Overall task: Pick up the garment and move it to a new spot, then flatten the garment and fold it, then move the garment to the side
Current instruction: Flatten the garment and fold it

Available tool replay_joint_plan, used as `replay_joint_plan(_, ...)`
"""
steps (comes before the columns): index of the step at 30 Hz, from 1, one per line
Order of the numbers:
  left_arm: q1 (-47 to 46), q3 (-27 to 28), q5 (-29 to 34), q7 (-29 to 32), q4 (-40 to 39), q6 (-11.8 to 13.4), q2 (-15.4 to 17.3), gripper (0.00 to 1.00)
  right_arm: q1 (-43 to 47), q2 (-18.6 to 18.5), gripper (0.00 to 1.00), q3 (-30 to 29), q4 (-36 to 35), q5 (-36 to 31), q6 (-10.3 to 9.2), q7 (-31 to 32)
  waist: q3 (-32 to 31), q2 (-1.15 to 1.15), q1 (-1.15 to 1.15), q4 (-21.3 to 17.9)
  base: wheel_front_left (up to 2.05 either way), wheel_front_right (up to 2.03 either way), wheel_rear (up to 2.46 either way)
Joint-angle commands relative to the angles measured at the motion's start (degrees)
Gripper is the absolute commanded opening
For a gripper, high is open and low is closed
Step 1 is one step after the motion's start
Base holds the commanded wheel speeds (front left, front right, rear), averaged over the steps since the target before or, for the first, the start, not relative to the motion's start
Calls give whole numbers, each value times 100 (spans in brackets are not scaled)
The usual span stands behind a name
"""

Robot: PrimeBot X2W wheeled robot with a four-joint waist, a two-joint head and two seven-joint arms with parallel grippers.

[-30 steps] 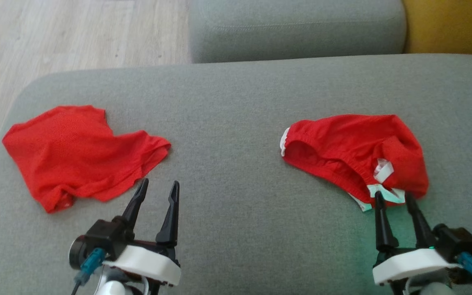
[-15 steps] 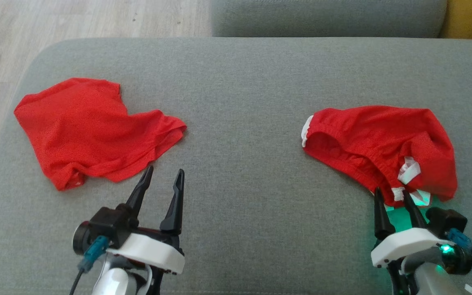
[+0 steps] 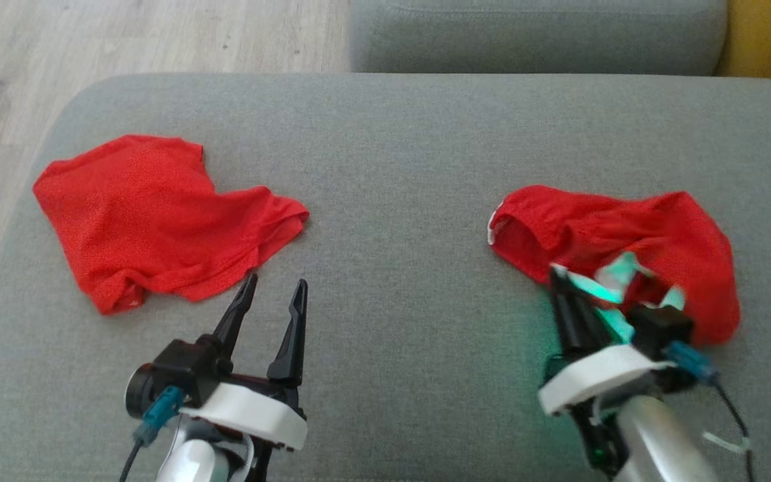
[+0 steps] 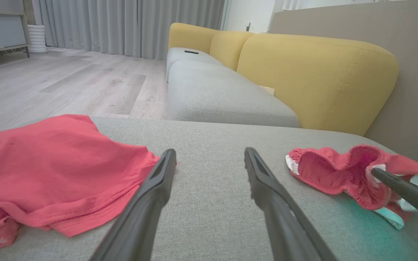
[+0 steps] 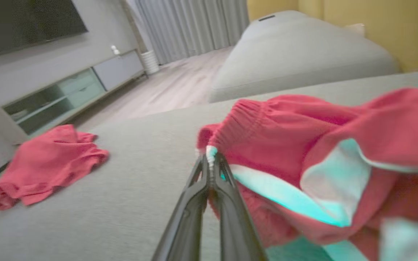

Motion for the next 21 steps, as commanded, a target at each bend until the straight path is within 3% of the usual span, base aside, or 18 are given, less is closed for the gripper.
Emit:
replay_joint_plan(1, -250, 160, -24, -70, -188, 39, -11, 100, -293, -18, 0, 260, -264, 49, 30, -63, -28, 0, 0, 15, 0, 0, 0)
replay_joint_plan(6, -211, 197, -37, -70, -258, 83, -11, 100, -455, -18, 0, 1116, -705, 316, 30, -63, -101, 0, 0, 84, 0, 0, 0)
replay_joint_plan(11, -142, 198, -42, -70, -268, 90, -11, 100, -628, -18, 0, 1892, -629, 525, 30, -63, -169, 0, 0, 171, 0, 0, 0)
replay_joint_plan(12, -129, 196, -43, -70, -265, 92, -11, 100, -660, -18, 18, 2049, -541, 560, 30, -63, -180, 0, 0, 186, 0, 0, 0)
replay_joint_plan(13, -118, 195, -44, -70, -260, 94, -11, 100, -688, -18, 94, 2211, -436, 575, 30, -63, -189, 0, 0, 198, 0, 0, 0)
replay_joint_plan(14, -111, 195, -45, -70, -255, 95, -11, 100, -704, -18, 100, 2369, -294, 615, 30, -63, -198, 0, 0, 207, 0, 0, 0)
replay_joint_plan(21, -47, 229, -64, -70, -228, 132, -11, 100, -649, -18, 100, 2775, 45, 721, 30, -63, -305, 0, 0, 110, 0, 0, 0)
